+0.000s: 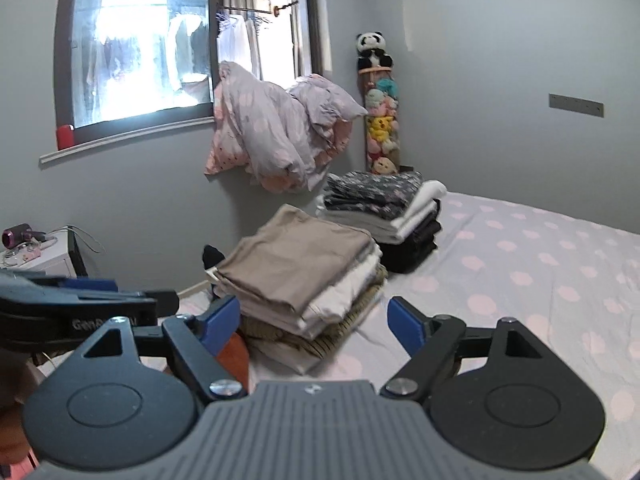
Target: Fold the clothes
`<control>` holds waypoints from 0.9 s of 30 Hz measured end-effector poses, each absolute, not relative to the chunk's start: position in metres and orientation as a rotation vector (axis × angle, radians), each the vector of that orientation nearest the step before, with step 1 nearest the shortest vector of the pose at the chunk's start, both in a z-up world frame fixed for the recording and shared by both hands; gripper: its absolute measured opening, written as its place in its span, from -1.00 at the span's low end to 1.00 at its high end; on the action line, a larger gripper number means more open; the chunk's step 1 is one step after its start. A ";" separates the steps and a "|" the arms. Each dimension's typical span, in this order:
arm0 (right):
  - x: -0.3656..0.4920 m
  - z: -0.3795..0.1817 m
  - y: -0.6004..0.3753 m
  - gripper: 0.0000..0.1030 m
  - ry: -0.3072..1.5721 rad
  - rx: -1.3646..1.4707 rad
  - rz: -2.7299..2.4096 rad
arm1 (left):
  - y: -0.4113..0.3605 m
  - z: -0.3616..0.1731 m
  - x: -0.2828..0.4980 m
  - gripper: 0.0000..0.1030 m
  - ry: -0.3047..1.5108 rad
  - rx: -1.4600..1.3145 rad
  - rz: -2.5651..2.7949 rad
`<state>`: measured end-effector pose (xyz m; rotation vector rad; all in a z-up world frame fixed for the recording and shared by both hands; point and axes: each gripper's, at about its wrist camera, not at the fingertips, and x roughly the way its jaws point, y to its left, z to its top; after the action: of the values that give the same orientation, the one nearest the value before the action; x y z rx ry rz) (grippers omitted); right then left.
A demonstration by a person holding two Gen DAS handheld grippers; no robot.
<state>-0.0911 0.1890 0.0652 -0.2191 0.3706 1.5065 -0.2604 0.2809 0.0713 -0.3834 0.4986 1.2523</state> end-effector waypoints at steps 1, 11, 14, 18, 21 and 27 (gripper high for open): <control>-0.088 0.063 0.186 0.63 0.380 -0.221 1.495 | 0.279 0.067 -0.259 0.44 0.507 -0.399 1.249; -0.076 0.034 0.162 0.65 0.453 -0.299 1.400 | 0.258 0.035 -0.253 0.45 0.528 -0.448 1.247; -0.074 0.026 0.162 0.66 0.475 -0.314 1.380 | 0.258 0.031 -0.253 0.45 0.534 -0.450 1.242; -0.073 0.023 0.170 0.66 0.506 -0.290 1.357 | 0.259 0.027 -0.255 0.45 0.532 -0.441 1.255; -0.076 0.021 0.175 0.66 0.514 -0.290 1.347 | 0.260 0.024 -0.257 0.45 0.530 -0.442 1.258; -0.086 0.016 0.180 0.66 0.513 -0.325 1.363 | 0.261 0.021 -0.256 0.45 0.530 -0.444 1.250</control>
<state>-0.0858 0.1801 0.0163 -0.3247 0.5133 1.3627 -0.2558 0.2607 0.0212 -0.4444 0.5297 1.2503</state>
